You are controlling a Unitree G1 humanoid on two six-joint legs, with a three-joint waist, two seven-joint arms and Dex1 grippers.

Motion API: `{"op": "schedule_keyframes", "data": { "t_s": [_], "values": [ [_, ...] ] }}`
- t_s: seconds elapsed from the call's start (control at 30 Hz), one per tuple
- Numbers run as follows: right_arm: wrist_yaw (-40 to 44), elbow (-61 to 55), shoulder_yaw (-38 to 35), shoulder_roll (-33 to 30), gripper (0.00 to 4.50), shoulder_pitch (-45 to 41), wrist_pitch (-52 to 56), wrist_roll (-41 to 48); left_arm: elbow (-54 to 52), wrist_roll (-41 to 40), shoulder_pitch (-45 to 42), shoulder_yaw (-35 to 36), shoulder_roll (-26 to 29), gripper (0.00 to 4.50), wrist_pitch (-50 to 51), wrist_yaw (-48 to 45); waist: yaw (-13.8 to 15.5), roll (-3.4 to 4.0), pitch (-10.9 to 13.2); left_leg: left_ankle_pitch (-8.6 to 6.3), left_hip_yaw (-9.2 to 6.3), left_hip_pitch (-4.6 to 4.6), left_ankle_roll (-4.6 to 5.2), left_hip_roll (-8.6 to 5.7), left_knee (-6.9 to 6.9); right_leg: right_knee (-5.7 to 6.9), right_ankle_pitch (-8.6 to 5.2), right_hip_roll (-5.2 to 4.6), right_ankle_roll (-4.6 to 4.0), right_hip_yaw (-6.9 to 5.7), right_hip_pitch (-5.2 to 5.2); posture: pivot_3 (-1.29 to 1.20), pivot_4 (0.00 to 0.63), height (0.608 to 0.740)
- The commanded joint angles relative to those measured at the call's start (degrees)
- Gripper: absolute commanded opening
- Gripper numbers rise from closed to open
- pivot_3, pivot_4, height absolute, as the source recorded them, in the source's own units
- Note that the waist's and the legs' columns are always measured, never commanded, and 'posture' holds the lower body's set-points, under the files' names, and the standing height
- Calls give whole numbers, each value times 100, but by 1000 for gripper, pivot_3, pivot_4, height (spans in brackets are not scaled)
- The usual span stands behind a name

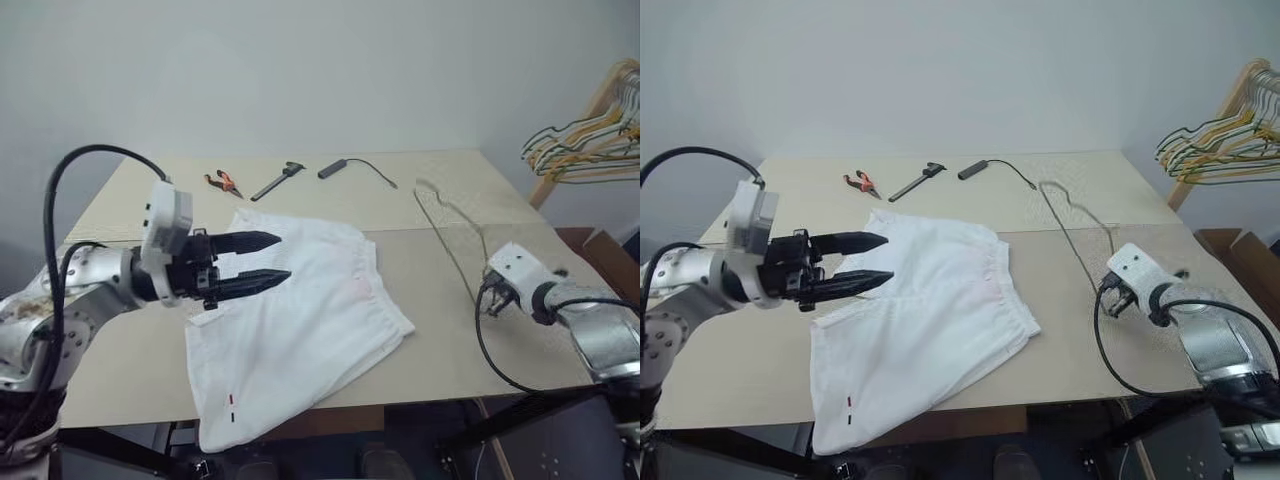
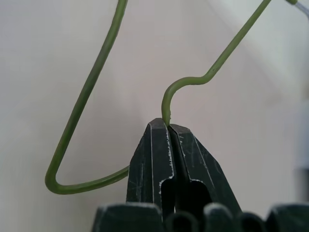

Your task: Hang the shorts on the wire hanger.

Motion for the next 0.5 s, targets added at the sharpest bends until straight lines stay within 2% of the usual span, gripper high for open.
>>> {"op": "schedule_keyframes", "data": {
  "t_s": [0.03, 0.13, 0.23, 0.33, 0.5],
  "values": [
    [-1415, 226, 269, -630, 26, -121, -2792, -1705, 493, 234, -604, -113, -112, 2963, 119, -17, -30, 4, 3, 0, 1, -2, -1, -2, 2, 1, -2, -2, 4, 0, -1, -150, 0, 740],
    [-2668, 780, 674, -992, 26, -564, -4165, -3090, 1064, 533, -1127, -320, -258, 2963, 181, -86, -146, 3, 3, 1, 2, -4, -3, -4, 7, 1, -4, -5, 10, 1, -3, -164, 0, 740],
    [-3591, 1208, 825, -999, 26, -1042, -4956, -3853, 1667, 858, -1607, -589, -489, 2963, 275, -73, -307, 1, 3, 1, 1, -3, -3, -4, 5, -2, 2, -5, 2, 9, -2, -173, 0, 740],
    [-3889, 1348, 793, -854, 26, -1358, -5228, -4097, 2041, 1266, -1923, -941, -720, 2963, 115, -377, -443, -1, 4, 1, -3, -7, -3, -7, 4, -4, 22, -7, -24, 15, -4, -181, 0, 740],
    [-3845, 1311, 776, -761, 26, -1592, -5541, -4262, 2259, 1962, -2227, -1655, -968, 2963, -178, -1083, -633, -3, 6, 0, -35, -9, -1, -12, 3, -16, 29, -12, -10, 33, -5, -180, 0, 740]
  ]
}}
